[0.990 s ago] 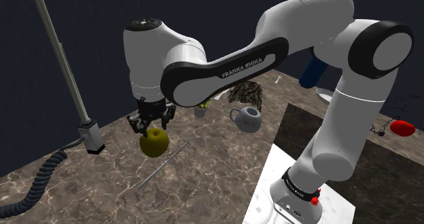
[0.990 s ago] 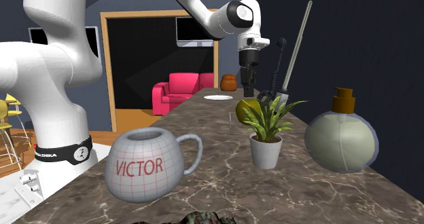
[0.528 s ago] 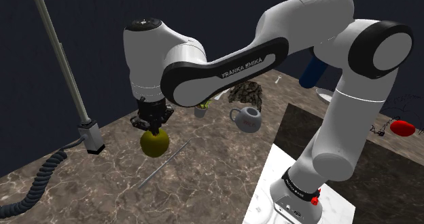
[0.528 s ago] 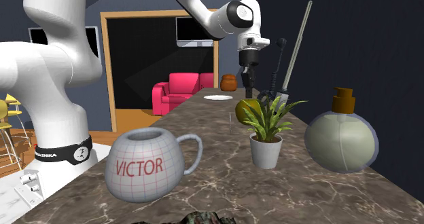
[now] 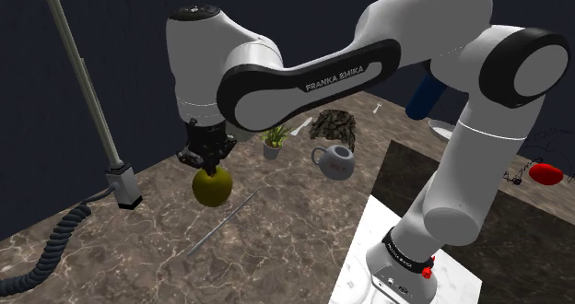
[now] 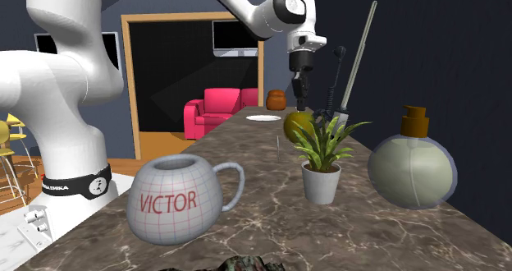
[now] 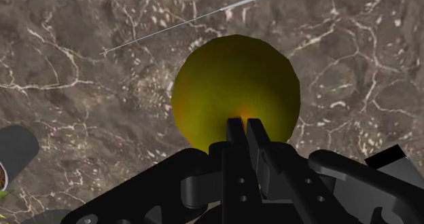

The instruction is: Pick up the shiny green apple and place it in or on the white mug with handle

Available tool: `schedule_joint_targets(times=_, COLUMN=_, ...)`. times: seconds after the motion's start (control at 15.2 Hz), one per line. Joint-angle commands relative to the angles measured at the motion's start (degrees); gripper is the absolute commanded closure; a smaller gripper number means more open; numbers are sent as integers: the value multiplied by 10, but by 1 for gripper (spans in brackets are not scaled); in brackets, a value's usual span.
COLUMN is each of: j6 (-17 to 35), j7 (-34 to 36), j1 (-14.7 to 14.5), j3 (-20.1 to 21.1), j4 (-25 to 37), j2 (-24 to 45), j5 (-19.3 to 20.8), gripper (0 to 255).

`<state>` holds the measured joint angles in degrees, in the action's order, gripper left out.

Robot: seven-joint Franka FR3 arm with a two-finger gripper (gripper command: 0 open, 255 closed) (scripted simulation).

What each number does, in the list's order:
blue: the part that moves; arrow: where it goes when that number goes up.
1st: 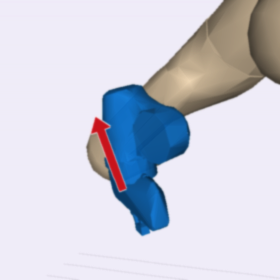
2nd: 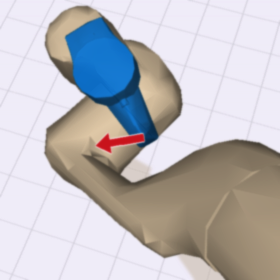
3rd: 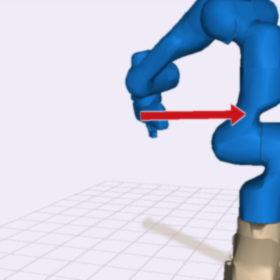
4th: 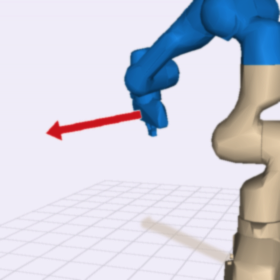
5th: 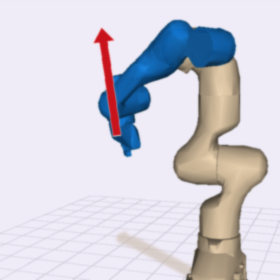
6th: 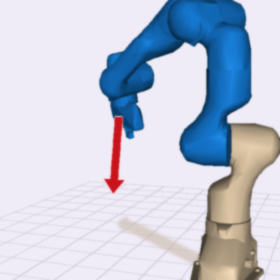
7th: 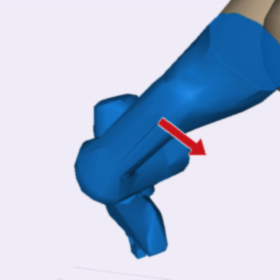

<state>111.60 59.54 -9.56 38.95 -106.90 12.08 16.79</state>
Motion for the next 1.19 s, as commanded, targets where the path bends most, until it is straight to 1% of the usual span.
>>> schedule_joint_targets(times=0.0, j6=-13, j7=-4, j1=1, j3=2, j4=9, j2=-6, j5=-5, gripper=255)
schedule_joint_targets(times=0.59, j6=-75, j7=-22, j1=2, j3=6, j4=58, j2=-25, j5=-23, gripper=255)
schedule_joint_targets(times=1.12, j6=-133, j7=-34, j1=1, j3=8, j4=113, j2=-31, j5=-30, gripper=255)
